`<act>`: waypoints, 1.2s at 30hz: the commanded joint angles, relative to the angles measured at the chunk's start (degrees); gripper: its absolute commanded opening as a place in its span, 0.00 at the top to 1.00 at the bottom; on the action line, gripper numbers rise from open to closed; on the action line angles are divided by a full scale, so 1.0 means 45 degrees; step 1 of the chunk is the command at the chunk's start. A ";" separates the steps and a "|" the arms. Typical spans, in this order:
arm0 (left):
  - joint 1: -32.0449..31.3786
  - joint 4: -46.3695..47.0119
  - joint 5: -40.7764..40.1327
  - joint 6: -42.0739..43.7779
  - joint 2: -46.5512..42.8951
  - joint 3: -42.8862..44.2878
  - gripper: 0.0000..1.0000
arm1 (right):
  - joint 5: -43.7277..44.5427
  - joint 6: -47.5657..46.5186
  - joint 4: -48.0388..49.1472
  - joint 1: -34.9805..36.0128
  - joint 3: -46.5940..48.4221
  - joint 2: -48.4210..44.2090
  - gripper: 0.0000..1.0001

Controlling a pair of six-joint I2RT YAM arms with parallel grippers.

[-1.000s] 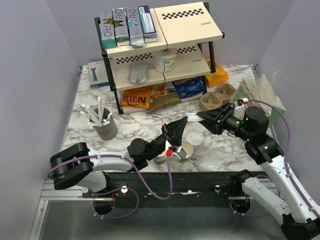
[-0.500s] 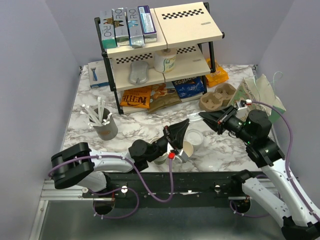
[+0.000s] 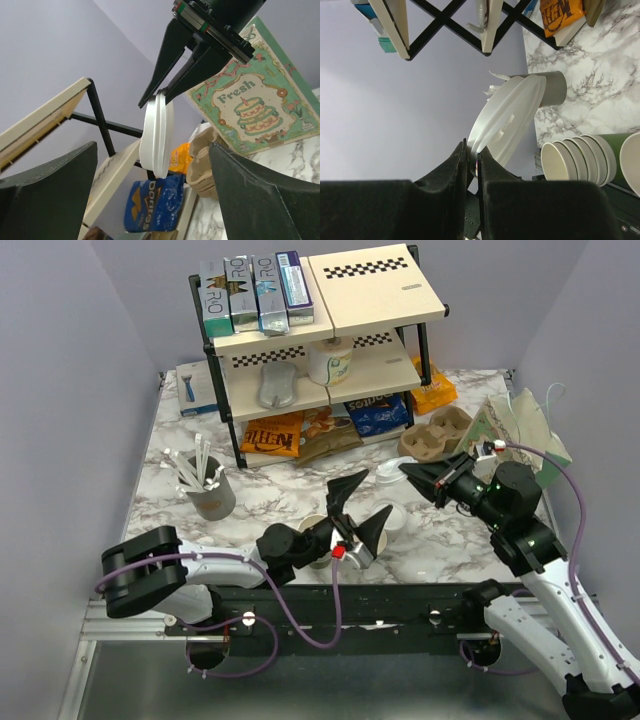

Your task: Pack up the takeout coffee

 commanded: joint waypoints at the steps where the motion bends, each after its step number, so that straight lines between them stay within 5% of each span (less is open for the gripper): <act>1: -0.0080 0.4501 -0.0163 -0.2028 -0.0942 -0.0602 0.01 | 0.0525 -0.0565 0.0531 -0.0054 -0.0269 -0.0188 0.99; 5: -0.0061 0.1817 -0.1565 -0.5864 -0.2601 -0.0100 0.01 | 0.0194 -0.2085 0.0669 -0.0073 -0.0289 -0.0227 0.99; 9: 0.0327 -1.1257 -0.3886 -0.9573 -0.3329 0.4678 0.01 | -0.1074 -0.5223 0.0728 -0.0093 -0.0405 -0.0441 0.99; 12: 0.0621 -1.5698 -0.5064 -1.1905 -0.2256 0.8160 0.01 | -0.2305 -0.6421 0.0728 -0.0073 -0.1048 -0.0908 0.99; 17: 0.1031 -1.6767 -0.4598 -1.4273 -0.2253 0.8556 0.01 | -0.3849 -0.7206 0.0825 -0.0073 -0.2336 -0.1671 0.99; 21: 0.2339 -1.9982 -0.2611 -1.6246 -0.1669 0.9804 0.01 | -0.5001 -0.7266 0.1916 -0.0073 -0.3487 -0.2160 0.99; 27: 0.2576 -2.1241 -0.0986 -1.6738 -0.0964 0.9769 0.01 | -0.7383 -0.7012 0.4885 -0.0073 -0.4858 -0.1576 0.99; 36: 0.3239 -2.1379 0.0421 -1.7422 -0.1355 0.7972 0.01 | -0.7424 -0.7422 0.4769 -0.0073 -0.5346 -0.0755 0.99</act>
